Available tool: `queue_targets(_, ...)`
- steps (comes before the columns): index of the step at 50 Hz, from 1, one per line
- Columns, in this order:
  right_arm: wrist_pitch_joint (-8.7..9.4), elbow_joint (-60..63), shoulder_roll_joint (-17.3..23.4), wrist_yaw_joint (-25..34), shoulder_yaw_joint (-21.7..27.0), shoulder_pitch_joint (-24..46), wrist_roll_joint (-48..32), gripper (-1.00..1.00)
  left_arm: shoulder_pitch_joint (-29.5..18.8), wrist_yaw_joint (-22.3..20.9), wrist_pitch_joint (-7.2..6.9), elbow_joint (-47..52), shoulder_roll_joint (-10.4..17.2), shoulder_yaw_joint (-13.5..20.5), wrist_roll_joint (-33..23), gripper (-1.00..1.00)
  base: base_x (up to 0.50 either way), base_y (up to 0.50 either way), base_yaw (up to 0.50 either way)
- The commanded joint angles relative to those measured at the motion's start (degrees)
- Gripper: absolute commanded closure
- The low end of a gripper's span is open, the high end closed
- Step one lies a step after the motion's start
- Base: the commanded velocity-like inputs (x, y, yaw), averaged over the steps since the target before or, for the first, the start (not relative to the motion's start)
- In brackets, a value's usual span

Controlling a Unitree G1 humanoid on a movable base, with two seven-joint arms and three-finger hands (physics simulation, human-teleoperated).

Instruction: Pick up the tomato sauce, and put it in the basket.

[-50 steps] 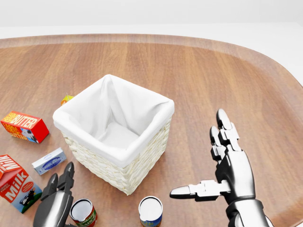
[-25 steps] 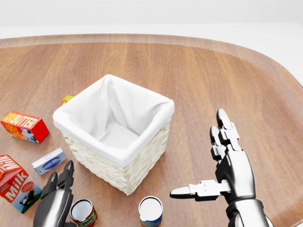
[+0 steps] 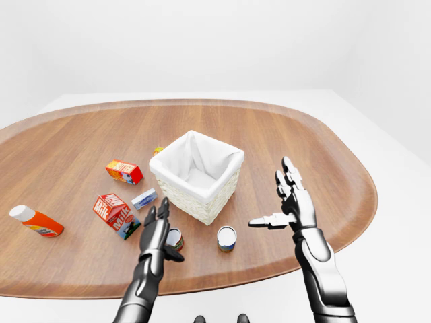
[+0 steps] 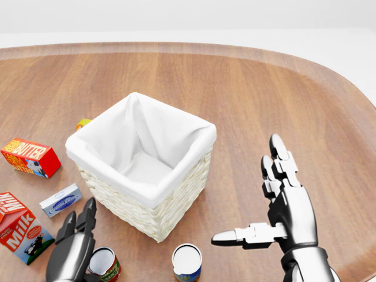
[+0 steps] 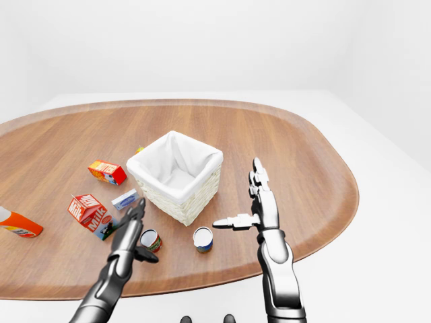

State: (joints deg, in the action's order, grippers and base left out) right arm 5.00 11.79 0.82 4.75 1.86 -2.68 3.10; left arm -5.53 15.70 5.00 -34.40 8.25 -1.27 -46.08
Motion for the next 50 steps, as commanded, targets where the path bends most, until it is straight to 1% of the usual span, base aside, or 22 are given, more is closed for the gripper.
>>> queue_targets(1,0.0,-0.13,-0.02,-0.01,0.0,-0.05,0.01,-1.0,0.14,-0.11,0.0,0.48,-0.28,-0.36,-0.35,-1.0,0.0,0.0,0.0)
queue_targets(18,0.0,-0.13,-0.02,-0.01,0.01,-0.06,0.08,-1.0,0.07,0.6,0.0,-0.73,-0.51,-0.84,-0.96,-1.0,0.0,0.0,0.0)
queue_targets(35,0.0,-0.48,-0.02,-0.04,-0.01,0.06,0.05,-1.0,-1.82,2.51,0.0,-5.5,-0.22,-0.99,-0.81,-1.0,0.0,0.0,0.0)
queue_targets(50,0.0,-0.03,0.03,-0.01,0.04,0.01,0.12,-1.0,-3.21,3.12,0.0,-7.99,0.01,-0.99,-0.45,-1.0,0.0,0.0,0.0)
